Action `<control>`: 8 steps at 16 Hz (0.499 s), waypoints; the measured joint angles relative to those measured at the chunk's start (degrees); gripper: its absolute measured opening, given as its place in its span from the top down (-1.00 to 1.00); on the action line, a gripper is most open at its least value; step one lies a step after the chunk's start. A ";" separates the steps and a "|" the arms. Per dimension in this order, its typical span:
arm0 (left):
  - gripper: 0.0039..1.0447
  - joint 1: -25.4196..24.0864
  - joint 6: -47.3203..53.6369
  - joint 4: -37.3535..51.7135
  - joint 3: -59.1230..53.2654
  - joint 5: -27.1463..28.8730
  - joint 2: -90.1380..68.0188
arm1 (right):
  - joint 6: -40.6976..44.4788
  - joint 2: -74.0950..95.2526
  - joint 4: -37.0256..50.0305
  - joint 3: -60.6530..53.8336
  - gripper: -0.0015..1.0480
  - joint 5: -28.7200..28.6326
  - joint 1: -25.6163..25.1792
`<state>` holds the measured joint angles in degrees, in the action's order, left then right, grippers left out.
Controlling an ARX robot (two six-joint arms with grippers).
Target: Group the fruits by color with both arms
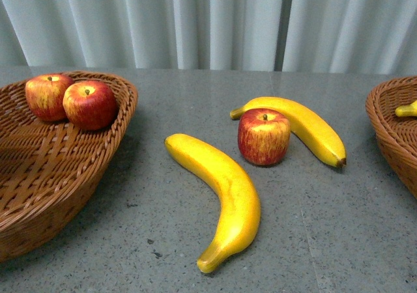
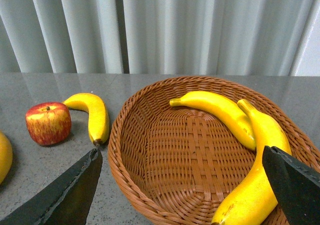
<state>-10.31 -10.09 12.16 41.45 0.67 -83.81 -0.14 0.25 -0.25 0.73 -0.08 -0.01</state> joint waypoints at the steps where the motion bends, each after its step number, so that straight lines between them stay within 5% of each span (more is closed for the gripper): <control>1: -0.34 0.09 -0.02 -0.35 0.11 -0.42 -0.20 | 0.00 -0.02 -0.02 0.00 -0.87 0.00 0.00; 4: -0.91 1.38 0.00 -0.46 0.76 -1.27 1.44 | 0.00 -0.02 -0.02 0.00 -0.87 0.00 0.00; 8: -0.88 10.91 2.05 1.57 3.43 -2.64 9.25 | 0.00 -0.02 -0.02 0.00 -0.87 0.00 0.00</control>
<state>0.60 -8.03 13.74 44.88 -1.98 -74.56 -0.14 0.23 -0.27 0.73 -0.08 -0.01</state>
